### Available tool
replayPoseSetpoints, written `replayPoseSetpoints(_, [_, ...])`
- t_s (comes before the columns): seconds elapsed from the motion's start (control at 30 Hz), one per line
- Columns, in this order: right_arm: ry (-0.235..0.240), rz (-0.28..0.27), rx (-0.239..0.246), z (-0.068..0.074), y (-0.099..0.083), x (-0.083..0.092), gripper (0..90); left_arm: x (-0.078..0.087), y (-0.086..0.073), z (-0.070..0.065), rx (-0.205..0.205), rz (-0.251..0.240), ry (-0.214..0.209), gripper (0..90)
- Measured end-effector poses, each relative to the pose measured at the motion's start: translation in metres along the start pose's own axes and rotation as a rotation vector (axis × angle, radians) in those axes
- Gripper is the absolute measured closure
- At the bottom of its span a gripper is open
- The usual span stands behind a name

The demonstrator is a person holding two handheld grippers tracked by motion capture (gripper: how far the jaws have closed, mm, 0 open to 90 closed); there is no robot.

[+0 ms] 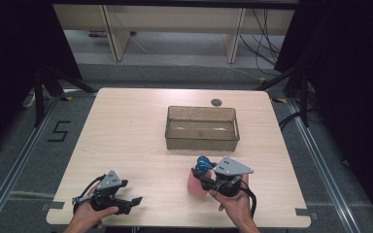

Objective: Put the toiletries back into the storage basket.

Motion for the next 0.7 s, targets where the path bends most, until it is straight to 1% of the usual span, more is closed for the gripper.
replayPoseSetpoints(0.1, [0.003,0.008,0.000,0.000,0.000,0.000,53.3,0.000,0.000,0.001,-0.007,-0.002,0.007,14.9])
replayPoseSetpoints(0.13, [0.012,0.013,-0.017,0.001,-0.001,0.000,53.3,-0.001,0.001,-0.001,0.010,-0.017,0.001,14.9])
replayPoseSetpoints(0.2, [0.015,0.010,-0.017,0.001,0.001,0.000,53.4,0.000,0.001,-0.001,0.006,-0.008,-0.002,14.9])
replayPoseSetpoints(0.23, [0.018,0.014,-0.014,0.001,0.001,0.001,53.4,0.000,0.000,0.000,0.001,-0.008,0.008,14.9])
replayPoseSetpoints(0.27, [0.009,0.006,-0.020,0.000,0.003,0.001,53.4,0.000,0.001,0.000,0.001,-0.011,0.008,14.9])
replayPoseSetpoints(0.3, [0.002,-0.004,0.002,-0.003,0.005,0.002,53.3,0.001,0.001,0.001,-0.007,-0.007,0.007,14.9])
replayPoseSetpoints(0.33, [0.019,0.000,-0.015,-0.001,0.006,0.002,53.4,0.001,0.001,0.001,-0.012,-0.006,0.009,14.9])
replayPoseSetpoints(0.37, [0.015,0.008,-0.020,-0.001,0.007,0.003,53.4,0.001,0.000,0.001,-0.008,-0.005,0.008,14.9])
replayPoseSetpoints(0.4, [0.021,-0.011,-0.012,-0.001,0.010,0.002,53.4,0.001,0.000,0.001,-0.009,-0.004,0.009,14.9])
replayPoseSetpoints(0.43, [0.016,-0.003,-0.006,-0.002,0.011,0.003,53.4,0.001,0.000,0.000,0.008,-0.016,0.003,14.9])
replayPoseSetpoints(0.47, [0.001,-0.008,-0.007,-0.003,0.013,0.005,53.4,0.001,-0.001,0.000,-0.003,-0.002,0.002,14.9])
replayPoseSetpoints(0.5, [0.014,-0.007,-0.022,-0.002,0.014,0.005,53.4,0.002,-0.002,0.001,-0.003,0.000,0.004,14.9])
replayPoseSetpoints(0.53, [-0.004,-0.011,0.007,-0.005,0.016,0.006,53.4,0.002,-0.002,0.002,-0.012,0.000,0.013,14.9])
replayPoseSetpoints(0.57, [-0.002,-0.027,0.006,-0.006,0.018,0.006,53.4,0.002,-0.001,0.001,-0.003,-0.012,0.010,14.9])
replayPoseSetpoints(0.6, [0.003,-0.024,-0.009,-0.005,0.019,0.007,53.4,0.002,0.001,0.000,0.008,-0.023,0.003,14.9])
replayPoseSetpoints(0.63, [-0.002,-0.024,-0.011,-0.007,0.020,0.009,53.4,0.002,0.001,0.000,0.008,-0.021,0.002,14.9])
replayPoseSetpoints(0.67, [0.000,-0.031,0.001,-0.008,0.022,0.009,53.4,0.002,0.001,0.000,0.008,-0.023,0.005,14.9])
replayPoseSetpoints(0.7, [-0.005,-0.035,-0.007,-0.009,0.023,0.010,53.4,0.002,-0.001,0.001,-0.003,-0.012,0.013,14.9])
Point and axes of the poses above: each handheld gripper's, and its own axes: x roughly backward along the jaws, y roughly out of its top, z roughly to its left, the point moved 9 cm from there along -x, roughly forward along the jaws, and after that the axes turned 15 degrees about z, right-handed, at the moved point
